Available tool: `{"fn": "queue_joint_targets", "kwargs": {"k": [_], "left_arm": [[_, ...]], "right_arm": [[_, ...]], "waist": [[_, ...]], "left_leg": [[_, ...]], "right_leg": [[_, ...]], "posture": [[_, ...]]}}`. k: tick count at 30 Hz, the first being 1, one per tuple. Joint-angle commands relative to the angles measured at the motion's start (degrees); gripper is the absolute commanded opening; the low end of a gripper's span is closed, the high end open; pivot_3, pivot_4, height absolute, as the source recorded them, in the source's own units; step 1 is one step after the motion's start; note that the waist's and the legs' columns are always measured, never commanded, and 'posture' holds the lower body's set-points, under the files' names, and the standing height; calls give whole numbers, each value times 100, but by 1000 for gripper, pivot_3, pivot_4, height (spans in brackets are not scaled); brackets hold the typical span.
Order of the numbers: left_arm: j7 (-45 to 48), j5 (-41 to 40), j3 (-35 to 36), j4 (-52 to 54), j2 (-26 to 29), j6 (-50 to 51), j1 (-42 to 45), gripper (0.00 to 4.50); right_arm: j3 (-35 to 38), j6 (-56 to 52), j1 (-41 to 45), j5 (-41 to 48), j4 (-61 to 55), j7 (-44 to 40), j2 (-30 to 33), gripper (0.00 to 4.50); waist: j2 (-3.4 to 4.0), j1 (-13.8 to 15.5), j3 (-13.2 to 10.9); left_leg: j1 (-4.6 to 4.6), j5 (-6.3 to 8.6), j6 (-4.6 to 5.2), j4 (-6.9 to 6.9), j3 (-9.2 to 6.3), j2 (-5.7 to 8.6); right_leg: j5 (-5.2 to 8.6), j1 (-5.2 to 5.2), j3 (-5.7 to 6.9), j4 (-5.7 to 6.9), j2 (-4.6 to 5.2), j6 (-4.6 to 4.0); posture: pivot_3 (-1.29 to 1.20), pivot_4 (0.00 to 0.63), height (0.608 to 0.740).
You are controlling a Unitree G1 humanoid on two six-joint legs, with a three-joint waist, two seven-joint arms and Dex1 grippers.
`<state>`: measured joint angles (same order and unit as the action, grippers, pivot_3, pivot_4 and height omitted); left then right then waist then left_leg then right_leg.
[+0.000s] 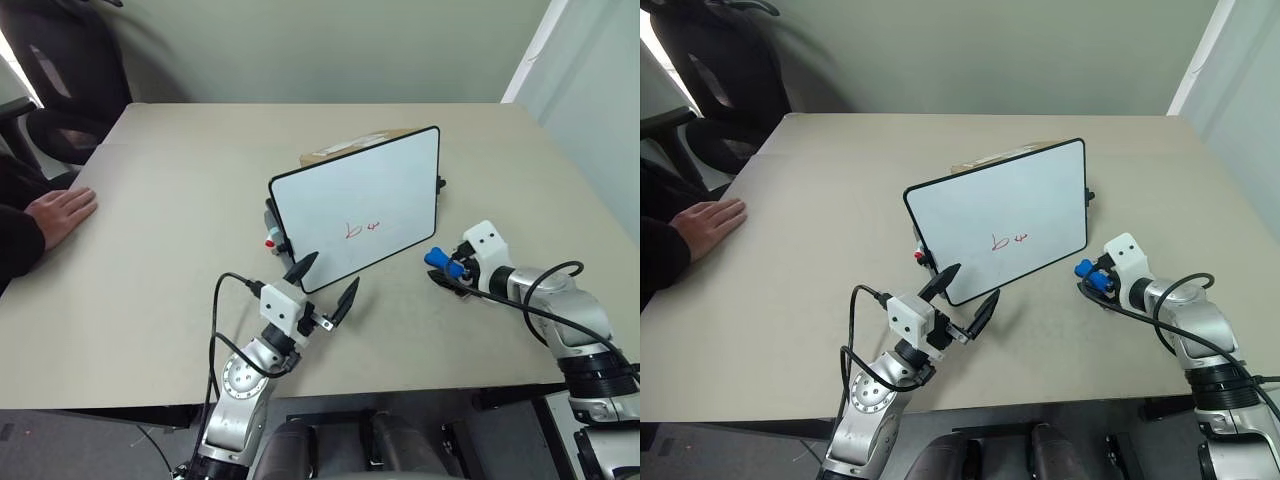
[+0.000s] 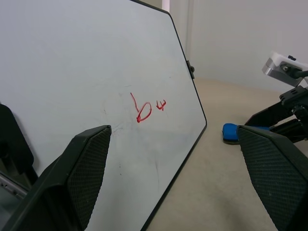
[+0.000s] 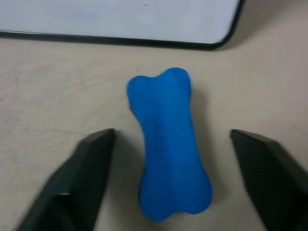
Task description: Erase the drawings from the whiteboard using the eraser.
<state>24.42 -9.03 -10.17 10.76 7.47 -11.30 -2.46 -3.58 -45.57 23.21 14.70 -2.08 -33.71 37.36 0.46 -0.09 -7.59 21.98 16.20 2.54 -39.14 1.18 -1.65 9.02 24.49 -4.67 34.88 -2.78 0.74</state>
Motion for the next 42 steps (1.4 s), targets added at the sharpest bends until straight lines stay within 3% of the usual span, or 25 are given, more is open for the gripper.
{"fn": "queue_joint_targets", "kwargs": {"k": [1,6,13,16,26,42], "left_arm": [[-24,-40,-1,248,-28,-93,-7,4500],[-29,-47,-8,269,-21,-88,-22,4500],[-59,-45,-27,320,-36,-87,-66,4500],[-56,-61,-22,314,-21,-79,-50,4500],[-61,-89,4,360,29,-53,-59,4500],[-126,-114,60,488,12,-69,-145,4500]], "right_arm": [[59,-50,67,-117,-75,8,98,2553],[233,-105,-20,-51,-266,77,36,823],[664,-171,-134,414,-1464,100,-225,823],[439,-320,182,539,-1796,161,-514,823],[-287,-211,1034,286,-1371,364,-1332,823],[-1147,66,1024,-15,-928,188,-1650,823]], "waist": [[0,8,0],[0,13,0],[0,-2,0],[0,-52,0],[0,-32,0],[0,-70,0]], "left_leg": [[0,0,0,-1,0,0],[0,1,2,-7,0,0],[0,0,0,-2,1,0],[-1,1,0,-1,2,0],[-1,0,1,-5,3,0],[-1,3,-7,0,4,-1]], "right_leg": [[0,-1,0,0,0,-1],[5,-4,0,-1,0,-11],[8,2,0,2,0,-16],[9,3,0,2,0,-16],[5,9,0,1,0,-11],[-3,19,1,9,1,-38]], "posture": [[0,150,740],[0,150,740],[0,150,740],[0,150,740],[0,150,740],[0,150,740]]}}
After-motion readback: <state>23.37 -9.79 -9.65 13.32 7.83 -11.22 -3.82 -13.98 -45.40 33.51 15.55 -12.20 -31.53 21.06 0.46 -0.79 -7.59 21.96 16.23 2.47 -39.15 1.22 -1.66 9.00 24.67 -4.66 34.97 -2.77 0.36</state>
